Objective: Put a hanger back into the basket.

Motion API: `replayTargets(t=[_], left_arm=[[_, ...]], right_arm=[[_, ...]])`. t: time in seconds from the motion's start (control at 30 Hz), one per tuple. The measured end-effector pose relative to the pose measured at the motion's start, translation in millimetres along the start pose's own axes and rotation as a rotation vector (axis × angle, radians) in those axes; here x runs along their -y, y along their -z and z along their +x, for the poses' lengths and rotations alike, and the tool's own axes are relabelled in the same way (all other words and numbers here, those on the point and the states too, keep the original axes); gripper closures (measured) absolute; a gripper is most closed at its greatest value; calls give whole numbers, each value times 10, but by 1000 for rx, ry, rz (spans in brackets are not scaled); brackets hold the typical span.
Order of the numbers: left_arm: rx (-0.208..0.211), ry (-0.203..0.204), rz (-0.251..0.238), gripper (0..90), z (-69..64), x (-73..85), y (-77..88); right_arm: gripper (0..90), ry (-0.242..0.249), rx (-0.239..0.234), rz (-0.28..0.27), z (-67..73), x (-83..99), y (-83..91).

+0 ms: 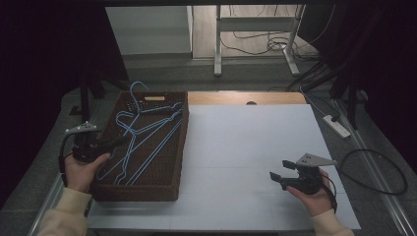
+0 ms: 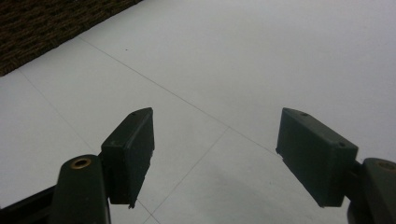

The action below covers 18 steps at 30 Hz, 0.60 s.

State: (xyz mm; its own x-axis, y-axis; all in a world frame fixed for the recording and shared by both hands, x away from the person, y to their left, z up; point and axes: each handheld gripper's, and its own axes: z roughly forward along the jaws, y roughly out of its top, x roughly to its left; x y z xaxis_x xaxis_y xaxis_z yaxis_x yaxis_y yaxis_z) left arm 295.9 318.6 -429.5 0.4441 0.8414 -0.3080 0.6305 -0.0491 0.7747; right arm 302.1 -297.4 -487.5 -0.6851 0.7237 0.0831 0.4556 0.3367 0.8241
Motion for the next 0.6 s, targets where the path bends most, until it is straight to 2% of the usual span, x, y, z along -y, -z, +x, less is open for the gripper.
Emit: replayTargets(t=[0.23, 0.33, 0.43, 0.5, 0.53, 0.57, 0.6], left_arm=[[-16, -5, 37, 863, -21, -3, -116], [-36, 3, 73, 862, -20, 6, -188], [-49, 1, 86, 860, -28, -3, -204], [-52, 10, 117, 859, -17, -8, -221], [-75, 8, 156, 856, -14, -15, -238], [-75, 8, 156, 855, -14, -15, -238], [-92, 13, 192, 855, -11, -25, -257]], right_arm=[[290, 1, 1, 1, 0, 0, 2], [290, 0, 3, -2, 1, 0, 3], [290, -1, 4, -3, 1, 1, 3], [290, 0, 3, -1, 1, 0, 3], [289, 0, 3, 0, 1, 0, 1], [289, 0, 3, 0, 1, 0, 1], [288, -1, 3, 1, 2, 1, -1]])
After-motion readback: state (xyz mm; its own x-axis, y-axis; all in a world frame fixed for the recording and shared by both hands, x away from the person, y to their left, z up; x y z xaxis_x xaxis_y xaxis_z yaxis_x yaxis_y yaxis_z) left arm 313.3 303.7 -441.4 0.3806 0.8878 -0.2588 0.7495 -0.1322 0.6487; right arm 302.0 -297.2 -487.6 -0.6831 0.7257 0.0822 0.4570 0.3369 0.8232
